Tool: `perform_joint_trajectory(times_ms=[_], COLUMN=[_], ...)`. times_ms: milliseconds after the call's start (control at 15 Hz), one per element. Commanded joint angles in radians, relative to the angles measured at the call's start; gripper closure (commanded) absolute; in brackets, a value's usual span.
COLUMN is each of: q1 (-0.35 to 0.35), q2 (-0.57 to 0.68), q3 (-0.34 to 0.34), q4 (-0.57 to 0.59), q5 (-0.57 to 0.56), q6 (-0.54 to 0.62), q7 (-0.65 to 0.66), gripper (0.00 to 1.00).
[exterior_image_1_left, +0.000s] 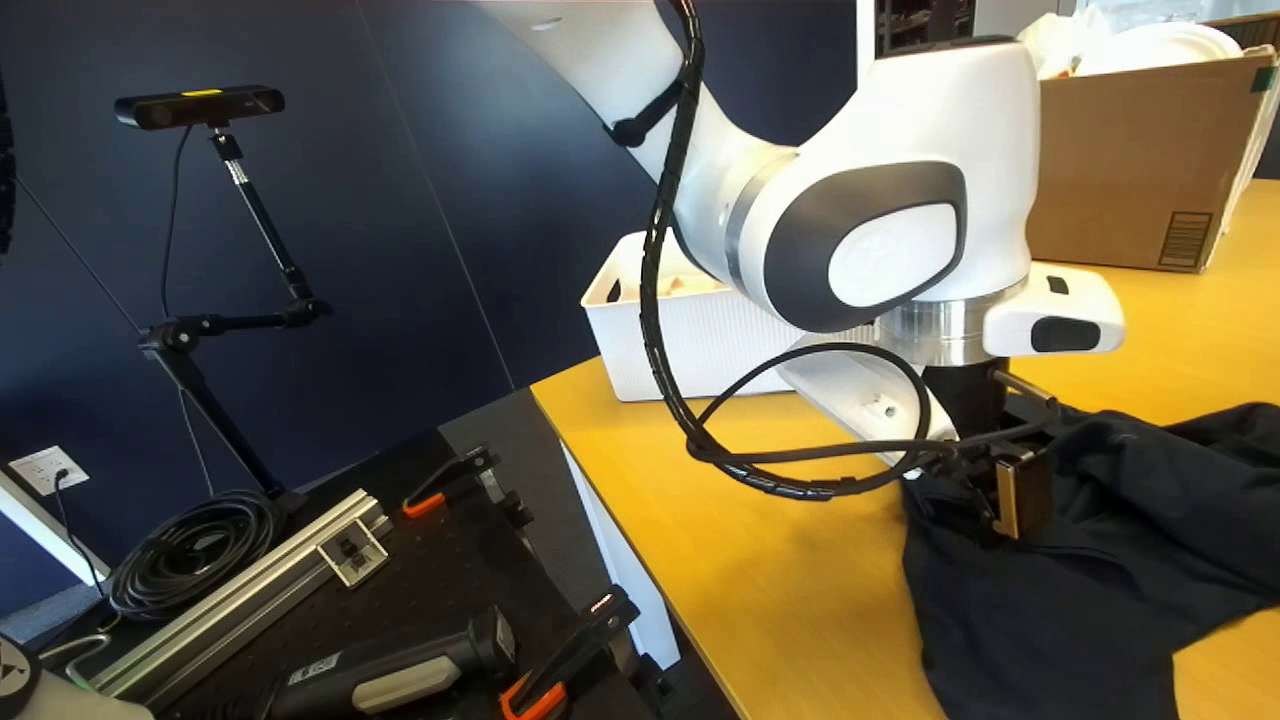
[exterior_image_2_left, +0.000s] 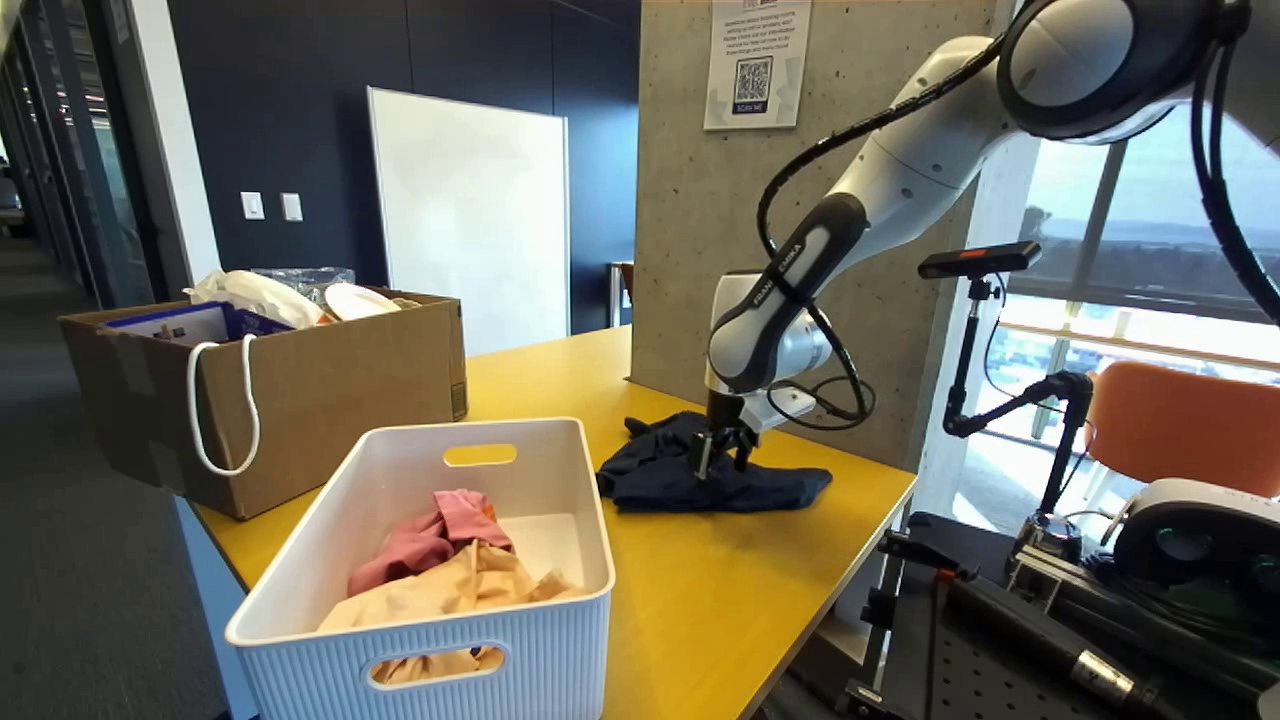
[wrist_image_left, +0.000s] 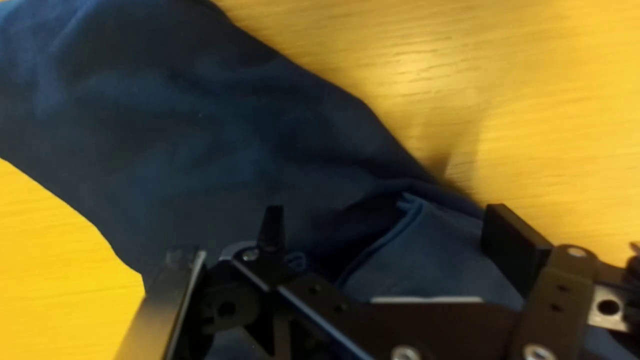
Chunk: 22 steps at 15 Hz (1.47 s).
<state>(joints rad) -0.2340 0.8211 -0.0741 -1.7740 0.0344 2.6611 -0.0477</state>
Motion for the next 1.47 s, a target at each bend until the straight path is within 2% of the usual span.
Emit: perform_joint_trajectory(times_ms=[0,133,333,400,467,533,600,667,733,800,867,933,1267,1400], q1=[-0.009,-0.009,-0.011,-0.008,-0.005,-0.004,-0.003,-0.003,-0.005,-0.007,-0.009,-0.013,-0.024,-0.028], q2=[-0.001,0.003,0.009,0.008,0.007,0.004,0.004,0.004,0.004,0.005,0.003,0.001,-0.008,-0.032], q3=[0.022,0.029,0.041,0.044,0.047,0.051,0.054,0.056,0.06,0.063,0.066,0.069,0.068,0.066], q4=[0.005,0.007,0.012,0.011,0.008,0.005,0.004,0.003,0.001,0.0,-0.005,-0.013,-0.056,-0.093], q5=[0.036,0.041,0.047,0.049,0.051,0.054,0.057,0.058,0.06,0.063,0.065,0.068,0.083,0.085], q6=[0.052,0.067,0.068,0.063,0.067,0.069,0.07,0.071,0.073,0.073,0.075,0.078,0.085,0.092], q7=[0.005,0.006,0.003,0.004,0.004,0.004,0.004,0.004,0.001,0.0,-0.002,-0.005,-0.008,-0.009], gripper=[0.0,0.0,0.16,0.05,0.02,0.0,0.07,0.06,0.15,0.31,0.32,0.39,0.79,0.92])
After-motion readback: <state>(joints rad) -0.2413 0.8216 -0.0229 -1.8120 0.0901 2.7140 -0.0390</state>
